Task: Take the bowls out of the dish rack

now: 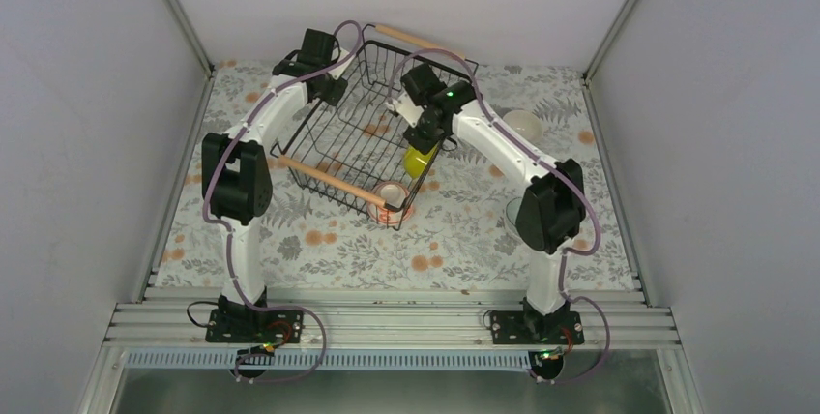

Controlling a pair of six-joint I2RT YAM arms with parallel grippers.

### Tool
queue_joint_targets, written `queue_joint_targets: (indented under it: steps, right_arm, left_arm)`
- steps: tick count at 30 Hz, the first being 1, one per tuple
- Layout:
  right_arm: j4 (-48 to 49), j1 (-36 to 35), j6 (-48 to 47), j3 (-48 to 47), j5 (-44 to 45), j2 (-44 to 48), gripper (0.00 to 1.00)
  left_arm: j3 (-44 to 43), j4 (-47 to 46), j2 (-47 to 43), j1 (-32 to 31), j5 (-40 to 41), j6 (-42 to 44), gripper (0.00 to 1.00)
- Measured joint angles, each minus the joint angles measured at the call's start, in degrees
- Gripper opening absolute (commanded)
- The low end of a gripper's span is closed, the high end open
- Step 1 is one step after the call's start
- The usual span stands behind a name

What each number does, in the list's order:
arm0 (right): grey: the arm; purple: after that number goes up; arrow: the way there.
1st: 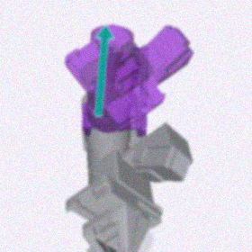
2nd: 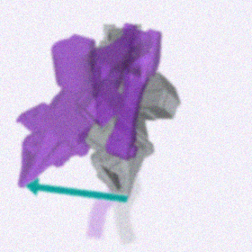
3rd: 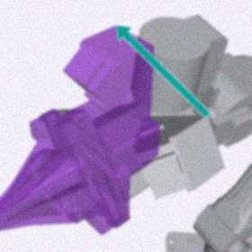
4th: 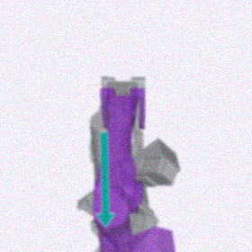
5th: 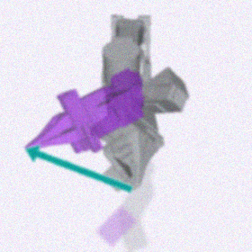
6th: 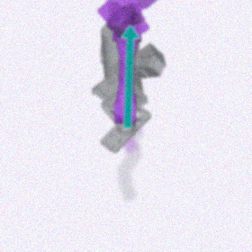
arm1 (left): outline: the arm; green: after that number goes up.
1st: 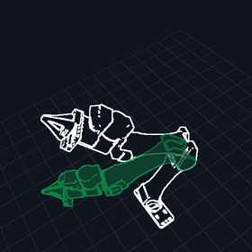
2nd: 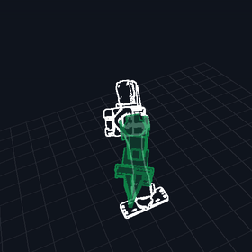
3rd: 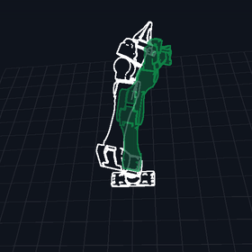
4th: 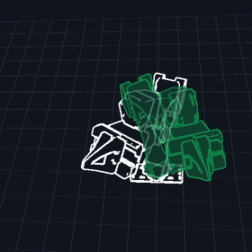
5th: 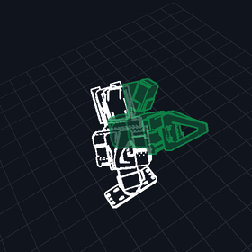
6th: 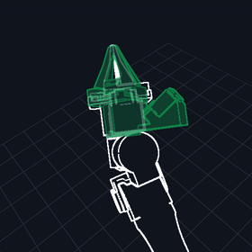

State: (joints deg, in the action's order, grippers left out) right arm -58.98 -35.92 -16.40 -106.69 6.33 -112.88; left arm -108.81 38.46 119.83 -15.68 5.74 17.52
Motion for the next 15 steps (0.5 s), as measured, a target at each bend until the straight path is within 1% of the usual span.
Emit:
queue_joint_targets:
  steps: [2,5,6,9,10,12,13,15]
  right_arm:
    - [-0.3,0.0,0.2,1.0,0.5,1.6,0.04]
    - [0.2,0.2,0.3,3.1,0.7,6.5,0.06]
    - [0.3,0.5,0.3,3.8,0.6,8.5,0.1]
    - [0.9,1.6,0.9,5.7,-1.2,15.0,0.33]
    - [1.0,2.4,1.0,6.6,-2.1,17.2,0.35]
    - [1.1,4.3,1.4,8.4,-3.7,20.8,0.36]
    - [1.2,5.2,1.4,9.7,-4.4,22.4,0.34]
    - [1.7,7.0,1.6,14.0,-5.7,25.2,0.23]
  left_arm:
    - [0.0,0.0,0.0,0.0,0.0,0.0,0.02]
    - [0.0,0.0,0.0,0.0,0.1,0.0,0.02]
    - [0.0,0.0,0.0,0.0,0.1,0.0,0.02]
    - [0.0,0.0,0.0,-0.1,0.2,0.0,0.02]
    - [0.0,0.0,0.0,-0.1,0.2,0.0,0.02]
    - [0.0,0.0,0.0,-0.2,0.3,0.0,0.02]
    - [0.0,0.0,0.0,-0.2,0.3,0.0,0.02]
    - [0.0,0.0,0.0,-0.2,0.3,-0.1,0.02]
